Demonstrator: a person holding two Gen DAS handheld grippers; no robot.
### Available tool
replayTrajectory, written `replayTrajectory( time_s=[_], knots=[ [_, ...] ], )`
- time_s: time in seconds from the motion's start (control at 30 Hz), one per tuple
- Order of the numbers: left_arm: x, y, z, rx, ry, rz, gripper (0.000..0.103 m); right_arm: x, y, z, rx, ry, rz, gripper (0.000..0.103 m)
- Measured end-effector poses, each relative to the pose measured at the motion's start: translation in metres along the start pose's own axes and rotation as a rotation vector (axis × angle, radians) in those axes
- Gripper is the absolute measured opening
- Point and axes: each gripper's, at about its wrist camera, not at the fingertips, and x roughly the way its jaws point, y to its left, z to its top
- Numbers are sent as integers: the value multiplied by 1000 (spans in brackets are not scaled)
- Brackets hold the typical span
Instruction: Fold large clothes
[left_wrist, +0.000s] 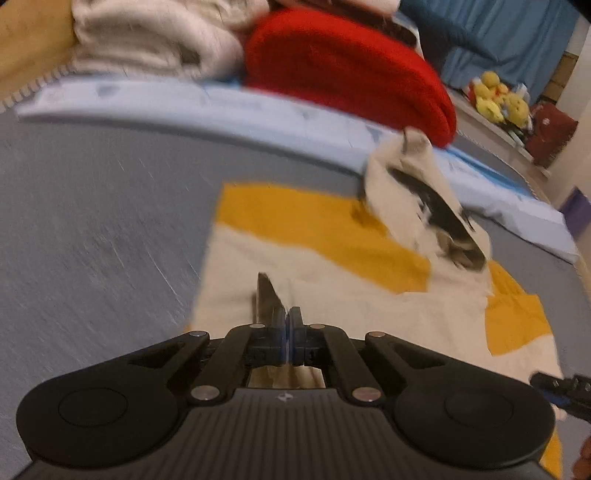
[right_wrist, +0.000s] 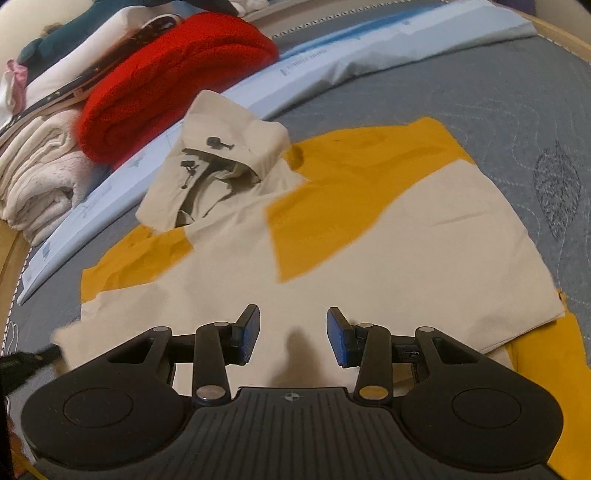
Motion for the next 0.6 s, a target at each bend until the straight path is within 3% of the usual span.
replayTrajectory(
  time_s=[0.13, 0.2, 0.33, 0.4, 0.53, 0.6],
  knots=[
    [20, 8, -6, -45, 125, 52, 5, 9, -7, -2, 24, 18, -51, 43],
    [21, 7, -7, -33, 112, 99, 6, 14, -15, -2, 54, 29, -80, 43],
    [11, 2, -3, -24, 50, 8, 9, 22, -29, -3, 128, 60, -101, 42],
    [18, 0, -4, -29, 67, -15, 9, 24, -32, -4, 138, 69, -108, 41],
    [54, 18, -20, -113, 247, 28, 10, 29, -36, -4, 151, 87, -128, 41],
    [61, 30, -25, -188, 278, 29, 10, 30, -39, -3, 161, 89, -141, 41]
  ],
)
